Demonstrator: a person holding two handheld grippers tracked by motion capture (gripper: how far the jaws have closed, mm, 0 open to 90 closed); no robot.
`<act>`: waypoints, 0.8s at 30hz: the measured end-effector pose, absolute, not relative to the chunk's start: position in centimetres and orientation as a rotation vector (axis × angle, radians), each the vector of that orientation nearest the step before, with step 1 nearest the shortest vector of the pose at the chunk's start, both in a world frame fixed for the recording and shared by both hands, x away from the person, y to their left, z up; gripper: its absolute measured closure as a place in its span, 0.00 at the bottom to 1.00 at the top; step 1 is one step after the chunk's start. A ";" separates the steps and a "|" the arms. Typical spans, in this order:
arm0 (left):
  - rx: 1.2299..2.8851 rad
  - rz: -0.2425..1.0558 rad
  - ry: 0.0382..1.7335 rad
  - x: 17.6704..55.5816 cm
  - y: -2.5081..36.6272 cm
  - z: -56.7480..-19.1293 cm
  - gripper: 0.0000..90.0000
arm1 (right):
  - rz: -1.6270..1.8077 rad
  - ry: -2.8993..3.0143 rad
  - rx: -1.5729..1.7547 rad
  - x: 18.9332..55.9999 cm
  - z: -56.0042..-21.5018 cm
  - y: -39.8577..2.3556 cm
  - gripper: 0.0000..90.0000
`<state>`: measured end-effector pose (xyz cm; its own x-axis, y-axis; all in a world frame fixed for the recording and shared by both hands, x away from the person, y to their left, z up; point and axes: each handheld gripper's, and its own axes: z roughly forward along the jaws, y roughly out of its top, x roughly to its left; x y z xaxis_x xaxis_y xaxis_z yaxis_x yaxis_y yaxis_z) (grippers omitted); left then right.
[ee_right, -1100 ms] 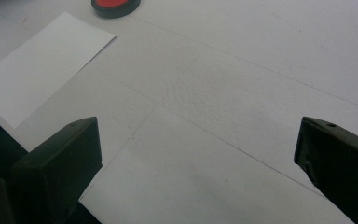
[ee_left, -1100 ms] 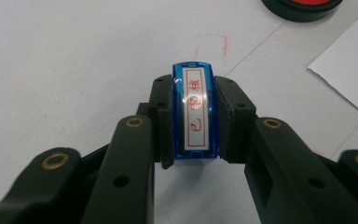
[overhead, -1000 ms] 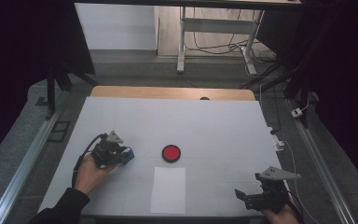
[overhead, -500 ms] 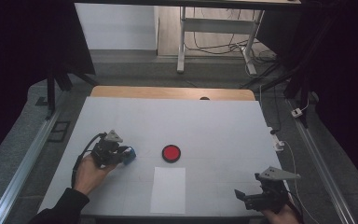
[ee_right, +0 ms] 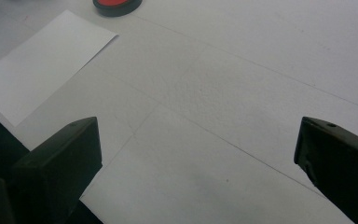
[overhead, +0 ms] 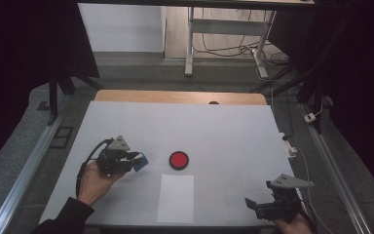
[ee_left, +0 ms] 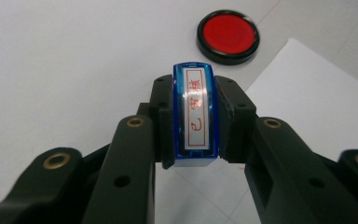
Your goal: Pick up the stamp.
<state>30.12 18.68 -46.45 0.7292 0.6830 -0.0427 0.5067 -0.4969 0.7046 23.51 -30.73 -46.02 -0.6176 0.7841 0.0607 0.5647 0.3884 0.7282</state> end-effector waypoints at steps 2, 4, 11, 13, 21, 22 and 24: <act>2.192 0.314 0.877 30.0 18.7 -46.2 0.78 | 1.063 2.357 1.183 23.5 -46.0 -30.7 0.01; 2.174 0.302 0.866 29.9 18.7 -46.0 0.78 | 1.063 2.358 1.183 23.5 -46.0 -30.7 0.01; 2.157 0.307 0.820 29.7 18.1 -45.2 0.78 | 1.062 2.358 1.186 23.5 -46.0 -30.7 0.01; 2.161 0.306 0.803 29.5 17.8 -45.0 0.78 | 1.062 2.359 1.186 23.5 -46.0 -30.7 0.01; 2.162 0.289 0.733 29.2 16.6 -44.0 0.78 | 1.059 2.359 1.190 23.6 -46.0 -30.7 0.01; 2.158 0.283 0.725 29.2 16.5 -43.8 0.78 | 1.059 2.359 1.190 23.6 -46.0 -30.7 0.01; 2.158 0.264 0.720 29.2 16.2 -43.4 0.78 | 1.059 2.359 1.192 23.6 -46.0 -30.7 0.01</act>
<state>29.23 16.18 -43.42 0.8139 0.5782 -0.0565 0.4048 -0.4947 0.7690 23.57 -30.71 -46.05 -0.6138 0.7868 0.0645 0.5710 0.3860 0.7246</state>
